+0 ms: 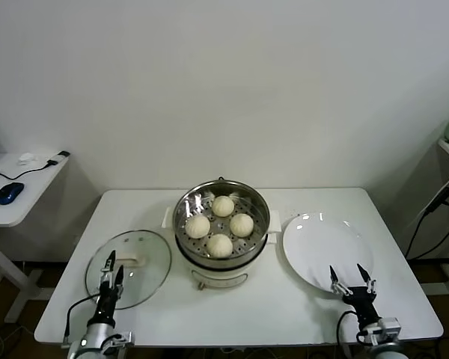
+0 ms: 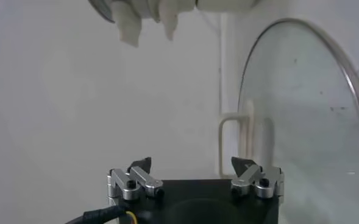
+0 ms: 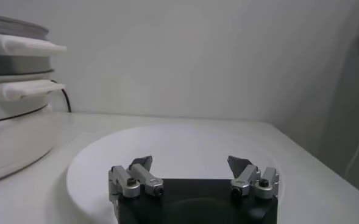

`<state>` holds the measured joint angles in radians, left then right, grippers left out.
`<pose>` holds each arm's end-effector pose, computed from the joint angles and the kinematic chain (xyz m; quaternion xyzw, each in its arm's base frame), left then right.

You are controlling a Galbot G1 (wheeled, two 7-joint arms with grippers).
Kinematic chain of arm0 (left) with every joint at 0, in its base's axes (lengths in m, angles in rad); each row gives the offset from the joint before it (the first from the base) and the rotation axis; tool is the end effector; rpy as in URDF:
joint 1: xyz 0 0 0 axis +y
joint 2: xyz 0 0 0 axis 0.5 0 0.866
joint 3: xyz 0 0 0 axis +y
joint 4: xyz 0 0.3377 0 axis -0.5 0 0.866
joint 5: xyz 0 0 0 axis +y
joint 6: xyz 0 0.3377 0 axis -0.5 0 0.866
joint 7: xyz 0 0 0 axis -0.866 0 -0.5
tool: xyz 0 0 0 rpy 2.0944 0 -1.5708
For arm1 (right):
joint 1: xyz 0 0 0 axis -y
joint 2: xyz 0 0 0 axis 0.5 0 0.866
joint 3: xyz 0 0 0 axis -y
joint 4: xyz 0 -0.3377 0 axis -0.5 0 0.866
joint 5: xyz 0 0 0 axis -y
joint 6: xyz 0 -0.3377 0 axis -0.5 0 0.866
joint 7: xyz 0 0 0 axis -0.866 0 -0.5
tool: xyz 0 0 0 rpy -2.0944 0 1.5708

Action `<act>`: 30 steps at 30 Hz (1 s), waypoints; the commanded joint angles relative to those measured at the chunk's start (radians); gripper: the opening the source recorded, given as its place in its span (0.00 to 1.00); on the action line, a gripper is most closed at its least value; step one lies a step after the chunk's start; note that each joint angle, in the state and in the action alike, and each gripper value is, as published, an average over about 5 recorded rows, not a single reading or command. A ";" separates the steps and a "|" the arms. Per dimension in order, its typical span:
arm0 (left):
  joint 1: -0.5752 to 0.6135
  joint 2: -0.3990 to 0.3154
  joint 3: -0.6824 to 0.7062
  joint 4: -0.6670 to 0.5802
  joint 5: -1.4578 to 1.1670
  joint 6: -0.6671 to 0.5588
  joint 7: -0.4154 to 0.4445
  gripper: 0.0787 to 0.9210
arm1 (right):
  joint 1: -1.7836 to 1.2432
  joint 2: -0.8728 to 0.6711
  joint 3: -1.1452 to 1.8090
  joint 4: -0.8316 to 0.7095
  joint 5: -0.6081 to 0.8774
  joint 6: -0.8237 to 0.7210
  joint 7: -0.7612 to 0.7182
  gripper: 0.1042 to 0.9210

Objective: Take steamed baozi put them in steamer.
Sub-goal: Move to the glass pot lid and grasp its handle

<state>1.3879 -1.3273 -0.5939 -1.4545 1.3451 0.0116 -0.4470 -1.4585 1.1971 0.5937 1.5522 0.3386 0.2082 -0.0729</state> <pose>0.1950 0.1137 -0.4512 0.0363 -0.6869 -0.7252 0.0296 0.1841 -0.1476 -0.4203 0.0071 -0.9948 0.0238 0.0987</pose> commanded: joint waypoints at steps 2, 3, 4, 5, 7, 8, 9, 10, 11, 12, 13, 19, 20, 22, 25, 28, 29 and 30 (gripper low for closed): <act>-0.072 -0.011 0.002 0.066 0.077 0.023 -0.023 0.88 | -0.029 0.033 0.016 0.019 -0.028 -0.001 0.011 0.88; -0.080 -0.011 0.005 0.071 0.078 0.025 -0.022 0.88 | -0.030 0.034 0.017 0.019 -0.030 -0.002 0.012 0.88; -0.088 -0.012 0.007 0.077 0.080 0.027 -0.021 0.88 | -0.033 0.036 0.018 0.021 -0.032 -0.002 0.012 0.88; -0.096 -0.013 0.008 0.083 0.081 0.029 -0.020 0.88 | -0.036 0.037 0.018 0.023 -0.034 -0.002 0.012 0.88; -0.109 -0.013 0.011 0.094 0.081 0.035 -0.016 0.88 | -0.041 0.039 0.019 0.029 -0.035 -0.002 0.012 0.88; -0.115 -0.013 0.011 0.098 0.080 0.038 -0.013 0.88 | -0.043 0.040 0.020 0.033 -0.035 -0.002 0.012 0.88; -0.119 -0.011 0.012 0.103 0.079 0.042 -0.010 0.86 | -0.044 0.041 0.020 0.035 -0.035 -0.002 0.012 0.88; -0.122 -0.009 0.013 0.108 0.078 0.046 -0.004 0.84 | -0.045 0.042 0.020 0.036 -0.035 -0.003 0.012 0.88; -0.124 -0.006 0.013 0.114 0.077 0.051 0.002 0.81 | -0.045 0.043 0.021 0.037 -0.035 -0.003 0.012 0.88; -0.125 -0.003 0.013 0.120 0.076 0.055 0.006 0.78 | -0.045 0.045 0.021 0.038 -0.036 -0.003 0.011 0.88; -0.126 -0.001 0.013 0.125 0.075 0.058 0.010 0.74 | -0.045 0.045 0.020 0.038 -0.036 -0.004 0.011 0.88; -0.121 0.005 0.014 0.143 0.062 0.065 0.019 0.54 | -0.043 0.051 0.018 0.044 -0.041 -0.006 0.010 0.88; -0.119 0.004 0.015 0.145 0.059 0.064 0.020 0.51 | -0.042 0.051 0.018 0.044 -0.041 -0.007 0.010 0.88; -0.119 0.002 0.016 0.151 0.052 0.060 0.019 0.44 | -0.040 0.053 0.019 0.045 -0.041 -0.007 0.010 0.88; -0.122 -0.002 0.014 0.157 0.041 0.043 0.012 0.33 | -0.039 0.053 0.018 0.048 -0.042 -0.008 0.010 0.88; -0.129 -0.007 0.008 0.158 0.025 0.026 0.004 0.23 | -0.040 0.052 0.017 0.052 -0.041 -0.011 0.009 0.88; -0.131 -0.009 0.006 0.157 0.020 0.022 0.002 0.20 | -0.040 0.051 0.017 0.054 -0.040 -0.012 0.009 0.88; -0.132 -0.011 0.004 0.155 0.015 0.020 0.001 0.16 | -0.040 0.050 0.017 0.057 -0.039 -0.012 0.009 0.88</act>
<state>1.2696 -1.3384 -0.5937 -1.3175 1.3666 0.0383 -0.4407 -1.4965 1.2462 0.6111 1.6018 0.2997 0.1979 -0.0639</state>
